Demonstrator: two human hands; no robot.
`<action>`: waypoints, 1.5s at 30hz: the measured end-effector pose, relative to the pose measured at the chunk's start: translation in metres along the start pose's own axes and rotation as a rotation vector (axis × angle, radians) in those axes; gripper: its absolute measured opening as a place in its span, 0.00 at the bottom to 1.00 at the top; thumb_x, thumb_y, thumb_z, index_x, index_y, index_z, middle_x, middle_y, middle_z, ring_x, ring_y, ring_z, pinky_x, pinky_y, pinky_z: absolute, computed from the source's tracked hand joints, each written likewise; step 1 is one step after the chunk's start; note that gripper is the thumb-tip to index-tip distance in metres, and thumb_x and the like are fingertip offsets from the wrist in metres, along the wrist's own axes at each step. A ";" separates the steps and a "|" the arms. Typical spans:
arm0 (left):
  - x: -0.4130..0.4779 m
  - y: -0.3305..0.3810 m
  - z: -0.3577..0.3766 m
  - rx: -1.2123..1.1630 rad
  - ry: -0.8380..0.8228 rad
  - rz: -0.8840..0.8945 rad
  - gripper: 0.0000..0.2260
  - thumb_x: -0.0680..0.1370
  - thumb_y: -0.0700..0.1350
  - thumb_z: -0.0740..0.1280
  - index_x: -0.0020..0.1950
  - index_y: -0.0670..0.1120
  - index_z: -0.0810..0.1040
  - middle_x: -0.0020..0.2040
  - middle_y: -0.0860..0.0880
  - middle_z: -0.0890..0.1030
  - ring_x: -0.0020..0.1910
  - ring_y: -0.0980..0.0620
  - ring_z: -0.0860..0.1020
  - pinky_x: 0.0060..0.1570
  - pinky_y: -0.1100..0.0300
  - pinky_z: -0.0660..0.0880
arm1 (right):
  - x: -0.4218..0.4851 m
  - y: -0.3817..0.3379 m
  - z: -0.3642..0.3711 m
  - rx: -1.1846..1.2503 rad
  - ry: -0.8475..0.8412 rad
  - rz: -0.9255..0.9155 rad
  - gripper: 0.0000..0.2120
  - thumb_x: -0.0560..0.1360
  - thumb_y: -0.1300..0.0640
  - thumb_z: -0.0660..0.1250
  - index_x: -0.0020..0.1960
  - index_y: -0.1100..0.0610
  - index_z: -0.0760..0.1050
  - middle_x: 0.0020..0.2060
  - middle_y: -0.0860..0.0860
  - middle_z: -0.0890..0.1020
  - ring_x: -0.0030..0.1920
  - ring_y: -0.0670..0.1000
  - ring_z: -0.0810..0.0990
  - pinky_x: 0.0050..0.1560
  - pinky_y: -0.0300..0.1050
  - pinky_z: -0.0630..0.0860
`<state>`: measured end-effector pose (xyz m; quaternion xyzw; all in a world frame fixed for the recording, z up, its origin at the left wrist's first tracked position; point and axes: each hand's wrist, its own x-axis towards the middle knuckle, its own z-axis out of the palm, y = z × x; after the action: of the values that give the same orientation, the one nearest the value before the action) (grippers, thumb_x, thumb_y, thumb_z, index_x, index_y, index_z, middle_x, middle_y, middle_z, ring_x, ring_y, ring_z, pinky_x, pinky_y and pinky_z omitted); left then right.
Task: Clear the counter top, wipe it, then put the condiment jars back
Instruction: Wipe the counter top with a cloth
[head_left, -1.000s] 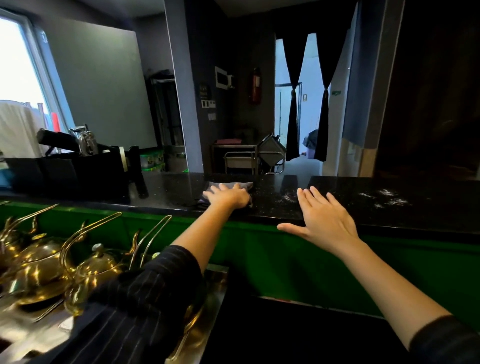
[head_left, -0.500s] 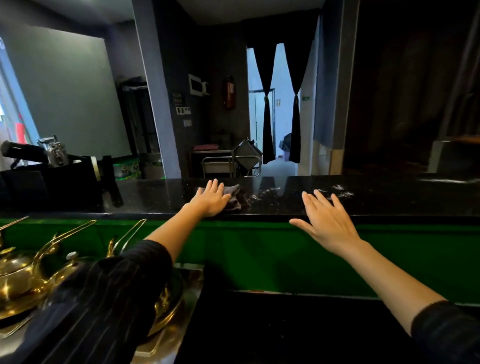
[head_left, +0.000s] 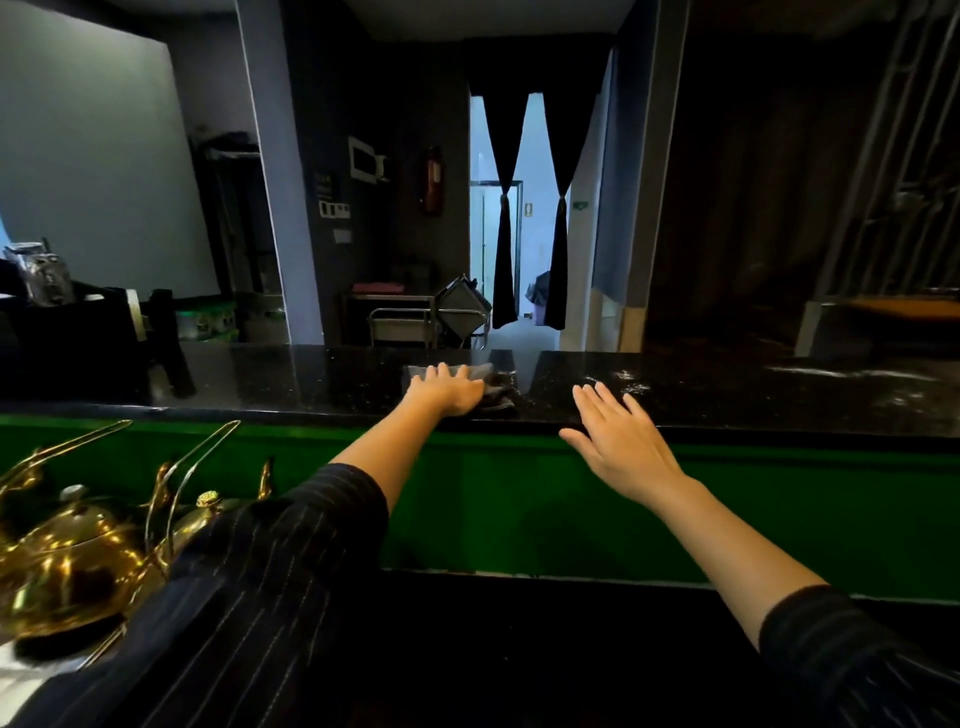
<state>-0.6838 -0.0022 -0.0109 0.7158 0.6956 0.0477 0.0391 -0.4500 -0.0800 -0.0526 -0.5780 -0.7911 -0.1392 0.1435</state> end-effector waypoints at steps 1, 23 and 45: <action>0.002 -0.017 -0.002 -0.007 0.011 -0.035 0.27 0.82 0.57 0.45 0.78 0.47 0.50 0.78 0.40 0.50 0.77 0.40 0.51 0.73 0.43 0.49 | -0.002 0.004 -0.002 0.018 -0.027 0.011 0.33 0.81 0.40 0.46 0.79 0.58 0.47 0.78 0.53 0.53 0.78 0.50 0.47 0.76 0.52 0.47; 0.030 -0.073 0.004 0.071 -0.009 -0.118 0.30 0.78 0.58 0.40 0.78 0.48 0.50 0.79 0.44 0.50 0.77 0.40 0.52 0.73 0.41 0.53 | 0.002 0.007 0.006 0.121 0.027 -0.018 0.39 0.75 0.33 0.34 0.79 0.55 0.42 0.78 0.50 0.49 0.78 0.47 0.44 0.76 0.50 0.49; 0.086 -0.006 0.001 0.064 -0.067 0.179 0.22 0.84 0.52 0.47 0.78 0.50 0.54 0.78 0.46 0.55 0.76 0.43 0.55 0.75 0.46 0.50 | 0.004 0.004 0.000 0.193 0.012 -0.021 0.40 0.75 0.32 0.36 0.79 0.55 0.48 0.78 0.50 0.54 0.78 0.47 0.51 0.75 0.51 0.51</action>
<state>-0.6868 0.0840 -0.0117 0.7772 0.6283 0.0048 0.0352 -0.4476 -0.0750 -0.0505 -0.5524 -0.8059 -0.0673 0.2021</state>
